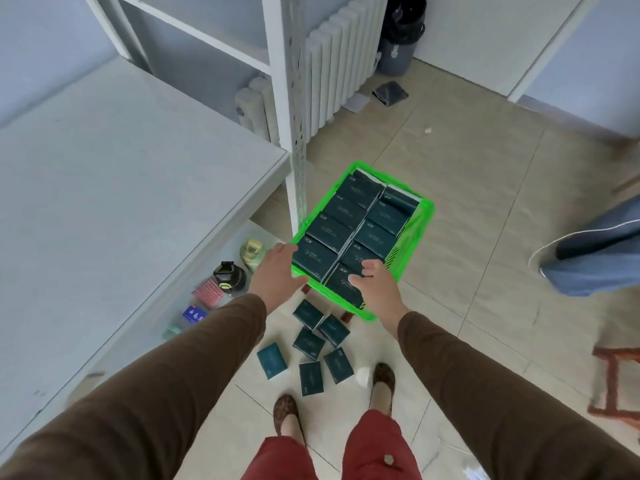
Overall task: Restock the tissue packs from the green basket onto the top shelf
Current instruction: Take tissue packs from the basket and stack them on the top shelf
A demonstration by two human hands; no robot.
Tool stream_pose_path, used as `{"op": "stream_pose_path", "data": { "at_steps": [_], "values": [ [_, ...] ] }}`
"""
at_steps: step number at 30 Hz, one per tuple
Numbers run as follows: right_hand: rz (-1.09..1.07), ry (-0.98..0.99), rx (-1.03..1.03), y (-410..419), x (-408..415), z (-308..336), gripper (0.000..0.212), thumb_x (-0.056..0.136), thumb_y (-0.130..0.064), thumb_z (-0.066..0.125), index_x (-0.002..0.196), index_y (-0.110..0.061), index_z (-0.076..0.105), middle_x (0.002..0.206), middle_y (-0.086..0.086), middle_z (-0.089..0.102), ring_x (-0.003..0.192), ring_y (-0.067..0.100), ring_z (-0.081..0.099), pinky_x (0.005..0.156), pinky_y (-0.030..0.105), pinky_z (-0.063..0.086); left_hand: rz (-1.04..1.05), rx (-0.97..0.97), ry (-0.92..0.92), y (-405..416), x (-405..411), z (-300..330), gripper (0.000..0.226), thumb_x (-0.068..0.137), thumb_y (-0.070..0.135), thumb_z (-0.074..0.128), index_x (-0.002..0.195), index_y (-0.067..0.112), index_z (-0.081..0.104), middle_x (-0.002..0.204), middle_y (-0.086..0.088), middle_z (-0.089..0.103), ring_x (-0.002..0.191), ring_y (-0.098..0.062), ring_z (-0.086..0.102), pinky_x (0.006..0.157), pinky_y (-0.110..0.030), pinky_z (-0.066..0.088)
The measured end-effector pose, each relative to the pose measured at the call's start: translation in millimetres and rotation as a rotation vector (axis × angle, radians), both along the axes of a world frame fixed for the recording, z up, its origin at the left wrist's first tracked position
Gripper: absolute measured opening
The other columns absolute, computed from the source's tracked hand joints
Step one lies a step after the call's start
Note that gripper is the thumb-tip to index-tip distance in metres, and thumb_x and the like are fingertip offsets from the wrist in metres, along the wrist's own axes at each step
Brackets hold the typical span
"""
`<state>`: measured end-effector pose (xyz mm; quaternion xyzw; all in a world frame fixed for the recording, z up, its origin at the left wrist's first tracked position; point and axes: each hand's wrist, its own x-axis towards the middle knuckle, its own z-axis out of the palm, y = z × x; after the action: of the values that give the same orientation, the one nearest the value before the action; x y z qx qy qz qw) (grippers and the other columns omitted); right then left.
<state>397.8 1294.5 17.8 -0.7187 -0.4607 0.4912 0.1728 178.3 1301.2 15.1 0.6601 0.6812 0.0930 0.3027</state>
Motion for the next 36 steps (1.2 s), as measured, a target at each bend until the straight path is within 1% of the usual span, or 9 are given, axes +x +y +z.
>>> {"op": "stream_pose_path", "data": {
  "at_steps": [10, 15, 19, 21, 23, 27, 30, 33, 36],
  "values": [
    [-0.136, 0.235, -0.41, 134.8, 3.3, -115.8, 0.069, 0.091, -0.027, 0.07, 0.148, -0.006, 0.036, 0.149, 0.014, 0.043, 0.131, 0.028, 0.046, 0.094, 0.029, 0.032, 0.251, -0.303, 0.145, 93.0, 38.7, -99.8, 0.098, 0.073, 0.045, 0.081, 0.148, 0.011, 0.028, 0.146, -0.012, 0.036, 0.134, -0.031, 0.034, 0.108, -0.043, 0.036],
    [-0.167, 0.276, -0.548, 167.2, -8.1, -159.4, 0.068, 0.087, -0.031, 0.075, 0.136, -0.002, 0.038, 0.123, 0.012, 0.049, 0.106, 0.024, 0.046, 0.089, 0.032, 0.031, 0.281, -0.331, 0.314, 111.1, 60.8, -142.6, 0.109, 0.062, 0.053, 0.085, 0.143, 0.01, 0.027, 0.136, -0.009, 0.04, 0.122, -0.03, 0.043, 0.097, -0.041, 0.043],
    [-0.215, 0.299, -0.597, 171.2, -14.8, -184.8, 0.072, 0.077, -0.04, 0.082, 0.124, -0.009, 0.037, 0.119, 0.011, 0.052, 0.11, 0.027, 0.052, 0.103, 0.041, 0.037, 0.289, -0.276, 0.398, 105.9, 76.6, -158.9, 0.114, 0.055, 0.056, 0.087, 0.142, 0.014, 0.027, 0.13, -0.005, 0.044, 0.115, -0.028, 0.046, 0.095, -0.04, 0.043],
    [-0.251, 0.326, -0.596, 173.7, -14.5, -189.7, 0.063, 0.074, -0.039, 0.085, 0.111, -0.012, 0.042, 0.102, 0.008, 0.053, 0.091, 0.024, 0.051, 0.09, 0.039, 0.04, 0.269, -0.269, 0.438, 105.9, 81.7, -159.6, 0.108, 0.055, 0.058, 0.086, 0.138, 0.016, 0.03, 0.125, -0.004, 0.051, 0.111, -0.028, 0.049, 0.095, -0.04, 0.041],
    [-0.255, 0.359, -0.616, 179.7, -13.1, -189.2, 0.056, 0.071, -0.04, 0.087, 0.103, -0.011, 0.052, 0.098, 0.008, 0.055, 0.084, 0.024, 0.052, 0.078, 0.035, 0.04, 0.302, -0.275, 0.409, 107.2, 83.3, -156.7, 0.103, 0.058, 0.054, 0.086, 0.135, 0.018, 0.029, 0.118, -0.005, 0.058, 0.109, -0.029, 0.05, 0.095, -0.041, 0.041],
    [-0.248, 0.367, -0.696, 192.6, -10.4, -173.0, 0.038, 0.085, -0.032, 0.077, 0.097, -0.001, 0.059, 0.098, 0.008, 0.053, 0.112, 0.026, 0.049, 0.108, 0.041, 0.035, 0.502, -0.333, 0.179, 103.6, 75.5, -139.8, 0.088, 0.064, 0.045, 0.085, 0.134, 0.023, 0.036, 0.115, -0.007, 0.054, 0.111, -0.031, 0.048, 0.091, -0.042, 0.041],
    [-0.237, 0.348, -0.666, 193.6, -13.7, -154.3, 0.036, 0.087, -0.029, 0.075, 0.098, 0.0, 0.058, 0.106, 0.009, 0.051, 0.113, 0.023, 0.049, 0.1, 0.037, 0.038, 0.581, -0.374, 0.07, 84.9, 61.0, -126.6, 0.076, 0.063, 0.052, 0.081, 0.123, 0.024, 0.044, 0.112, -0.009, 0.052, 0.105, -0.033, 0.051, 0.081, -0.04, 0.043],
    [-0.232, 0.388, -0.569, 173.1, -21.1, -129.9, 0.05, 0.083, -0.032, 0.077, 0.12, -0.006, 0.055, 0.09, 0.006, 0.054, 0.092, 0.018, 0.052, 0.095, 0.032, 0.042, 0.644, -0.332, -0.024, 51.8, 43.6, -102.8, 0.071, 0.069, 0.046, 0.081, 0.125, 0.02, 0.045, 0.114, -0.01, 0.057, 0.1, -0.031, 0.054, 0.077, -0.037, 0.044],
    [-0.216, 0.423, -0.45, 135.6, -30.2, -99.5, 0.035, 0.084, -0.029, 0.076, 0.106, -0.013, 0.055, 0.079, 0.003, 0.044, 0.07, 0.014, 0.042, 0.083, 0.026, 0.045, 0.735, -0.267, -0.101, 2.3, 21.6, -70.7, 0.068, 0.074, 0.038, 0.081, 0.128, 0.018, 0.044, 0.115, -0.011, 0.06, 0.096, -0.031, 0.059, 0.083, -0.041, 0.052]
  ]
}}
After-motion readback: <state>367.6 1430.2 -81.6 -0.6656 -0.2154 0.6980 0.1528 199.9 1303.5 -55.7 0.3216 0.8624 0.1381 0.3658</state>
